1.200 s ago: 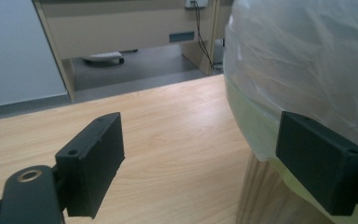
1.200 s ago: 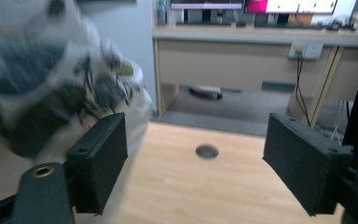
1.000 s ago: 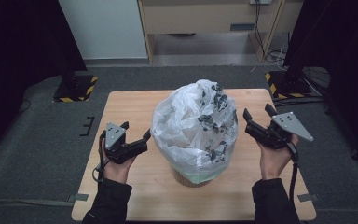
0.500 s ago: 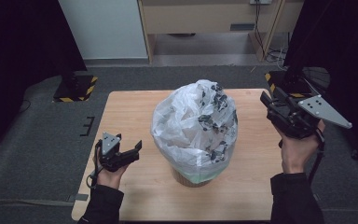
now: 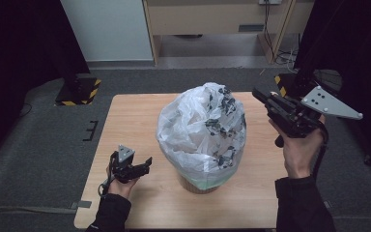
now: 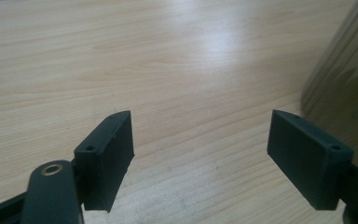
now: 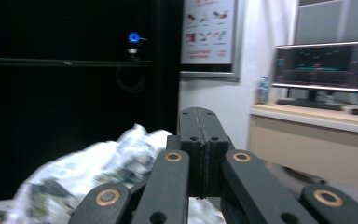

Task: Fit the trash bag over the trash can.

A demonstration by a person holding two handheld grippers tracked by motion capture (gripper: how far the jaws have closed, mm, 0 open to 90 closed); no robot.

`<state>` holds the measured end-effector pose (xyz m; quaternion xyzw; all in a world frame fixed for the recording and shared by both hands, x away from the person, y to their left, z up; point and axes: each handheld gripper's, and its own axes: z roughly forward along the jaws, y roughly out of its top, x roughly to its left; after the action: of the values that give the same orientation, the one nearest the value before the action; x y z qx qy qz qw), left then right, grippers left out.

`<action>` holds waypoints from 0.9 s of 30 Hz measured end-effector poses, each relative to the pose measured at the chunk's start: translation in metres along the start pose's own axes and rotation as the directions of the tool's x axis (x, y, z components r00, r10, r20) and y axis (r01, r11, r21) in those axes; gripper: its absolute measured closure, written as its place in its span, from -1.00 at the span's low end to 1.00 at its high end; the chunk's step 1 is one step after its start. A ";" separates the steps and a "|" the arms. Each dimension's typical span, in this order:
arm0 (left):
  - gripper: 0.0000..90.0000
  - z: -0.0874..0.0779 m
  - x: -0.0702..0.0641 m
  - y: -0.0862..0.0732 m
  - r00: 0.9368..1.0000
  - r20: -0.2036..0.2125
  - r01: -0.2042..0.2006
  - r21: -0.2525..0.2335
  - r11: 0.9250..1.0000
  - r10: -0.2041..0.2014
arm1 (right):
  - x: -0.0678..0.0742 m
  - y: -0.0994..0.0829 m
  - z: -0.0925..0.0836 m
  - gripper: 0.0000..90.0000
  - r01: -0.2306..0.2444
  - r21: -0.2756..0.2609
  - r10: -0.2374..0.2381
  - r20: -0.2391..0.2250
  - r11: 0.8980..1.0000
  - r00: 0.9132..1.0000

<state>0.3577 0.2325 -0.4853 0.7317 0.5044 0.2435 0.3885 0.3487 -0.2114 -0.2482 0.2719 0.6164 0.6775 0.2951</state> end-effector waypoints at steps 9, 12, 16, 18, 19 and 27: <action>-0.49 0.010 0.002 -0.008 1.000 -0.014 -0.001 0.056 0.998 0.002 | 0.021 -0.009 0.032 1.00 0.034 0.111 -0.026 -0.075 0.993 0.997; -0.49 0.011 0.002 -0.008 1.000 -0.014 -0.004 0.058 0.998 0.005 | 0.026 -0.023 0.042 1.00 0.055 0.175 -0.036 -0.106 0.983 0.994; -0.49 0.012 0.000 -0.010 1.000 -0.011 -0.017 0.068 0.998 0.018 | 0.031 -0.043 0.049 1.00 0.082 0.266 -0.044 -0.148 0.960 0.988; -0.49 0.012 0.000 -0.010 1.000 -0.009 -0.020 0.068 0.997 0.021 | 0.032 -0.050 0.050 1.00 0.104 0.303 -0.055 -0.166 0.947 0.985; -0.49 0.012 -0.001 -0.010 1.000 -0.009 -0.021 0.069 0.997 0.021 | 0.032 -0.053 0.050 1.00 0.111 0.316 -0.058 -0.173 0.942 0.983; -0.49 0.013 -0.001 -0.010 1.000 -0.009 -0.029 0.076 0.997 0.030 | 0.031 -0.065 0.044 1.00 0.140 0.373 -0.064 -0.209 0.917 0.976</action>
<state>0.3611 0.2289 -0.5008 0.7522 0.5043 0.2334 0.3542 0.3643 -0.1547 -0.3086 0.2252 0.7764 0.5499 0.2101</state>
